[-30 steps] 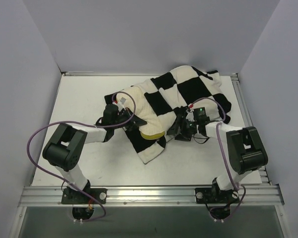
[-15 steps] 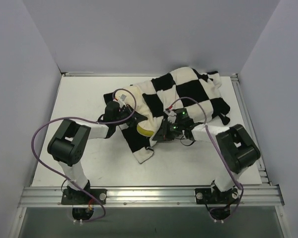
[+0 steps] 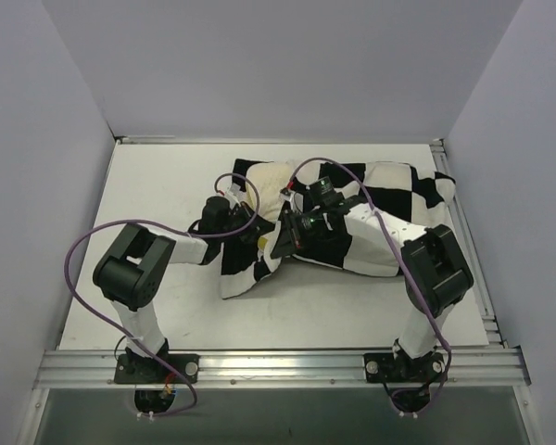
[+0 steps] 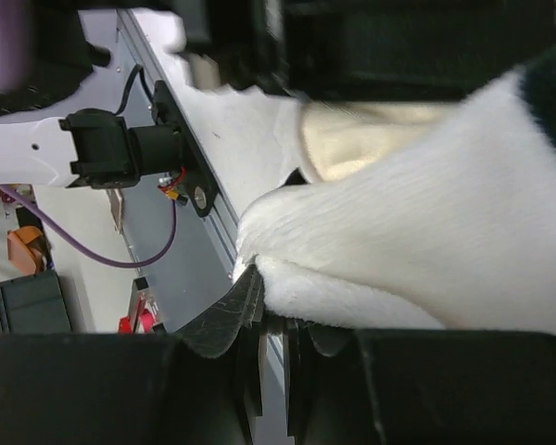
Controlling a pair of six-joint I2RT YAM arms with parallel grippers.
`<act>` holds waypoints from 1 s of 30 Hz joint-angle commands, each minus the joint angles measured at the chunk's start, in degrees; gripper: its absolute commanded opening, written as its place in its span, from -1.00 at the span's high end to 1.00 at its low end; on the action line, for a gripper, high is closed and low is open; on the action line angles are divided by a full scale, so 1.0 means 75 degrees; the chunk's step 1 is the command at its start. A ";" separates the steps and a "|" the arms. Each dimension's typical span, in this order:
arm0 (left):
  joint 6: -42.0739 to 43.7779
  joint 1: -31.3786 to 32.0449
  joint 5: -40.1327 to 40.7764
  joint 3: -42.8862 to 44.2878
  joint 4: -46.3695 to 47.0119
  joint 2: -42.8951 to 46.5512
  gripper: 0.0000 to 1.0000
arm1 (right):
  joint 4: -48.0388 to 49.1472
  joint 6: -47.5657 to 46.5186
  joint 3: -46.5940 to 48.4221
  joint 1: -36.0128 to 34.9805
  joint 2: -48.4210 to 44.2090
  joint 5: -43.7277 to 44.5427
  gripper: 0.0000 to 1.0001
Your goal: Put the pillow into the pillowcase
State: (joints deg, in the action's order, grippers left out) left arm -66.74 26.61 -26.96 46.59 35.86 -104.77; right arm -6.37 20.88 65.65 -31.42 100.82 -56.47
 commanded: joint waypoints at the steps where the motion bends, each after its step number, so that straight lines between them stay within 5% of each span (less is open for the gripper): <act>1: 0.0250 0.0540 0.0149 -0.0668 -0.0117 0.0293 1.00 | 0.0379 -0.0031 0.1020 -0.0577 -0.0281 -0.1318 0.96; 7: 0.0437 0.1116 0.0303 -0.0318 -0.0140 -0.0303 1.00 | 0.0779 0.0263 0.0986 -0.1740 -0.0808 -0.2185 0.83; 8: 0.0519 0.0930 0.0267 -0.0213 -0.0395 -0.0385 1.00 | 0.0791 0.0135 0.0904 -0.1659 -0.0867 -0.2197 0.77; 9: 0.0694 0.0836 0.0243 -0.0154 -0.0514 -0.0398 1.00 | 0.0315 -0.0075 0.0776 -0.1496 -0.1007 -0.2128 0.50; 12: 0.1069 0.0450 0.0220 -0.0258 -0.1040 -0.0153 1.00 | -0.1599 -0.1288 0.0774 -0.0259 -0.1172 -0.1883 -0.10; 15: 0.1420 0.0284 0.0103 -0.0761 -0.1276 0.0362 1.00 | -0.4189 -0.3011 0.1487 0.1489 -0.1278 -0.1135 -0.29; 18: 0.2331 0.0330 -0.0119 -0.1160 -0.1790 0.1052 0.98 | -0.5218 -0.3417 0.2098 0.2697 -0.1231 0.0585 -0.24; 21: 0.4202 0.0588 -0.0284 -0.0670 -0.3470 0.1476 0.77 | -0.4988 -0.3745 0.2449 0.3602 -0.0940 0.2871 -0.10; 22: 0.4571 0.0705 -0.0389 -0.0588 -0.3747 0.1559 0.34 | -0.4824 -0.3804 0.2566 0.3661 -0.0776 0.3294 -0.10; 23: 0.4888 0.0706 -0.0552 -0.0471 -0.4283 0.1722 0.20 | -0.4648 -0.3862 0.2881 0.3639 -0.0565 0.3937 -0.12; 27: 0.6061 0.0239 -0.1477 -0.0071 -0.5273 0.2425 -0.28 | -0.4552 -0.4049 0.3645 0.3265 0.1318 0.4716 -0.15; 30: 0.6063 -0.0944 -0.1831 0.0103 -0.5144 0.3012 -0.45 | -0.4437 -0.4646 0.2656 0.2855 0.1581 0.4156 -0.16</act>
State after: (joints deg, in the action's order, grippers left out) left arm -27.99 27.00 -35.64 43.88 2.57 -87.33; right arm -35.27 -8.21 91.98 -6.74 109.75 -27.55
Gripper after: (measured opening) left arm 0.710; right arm 0.578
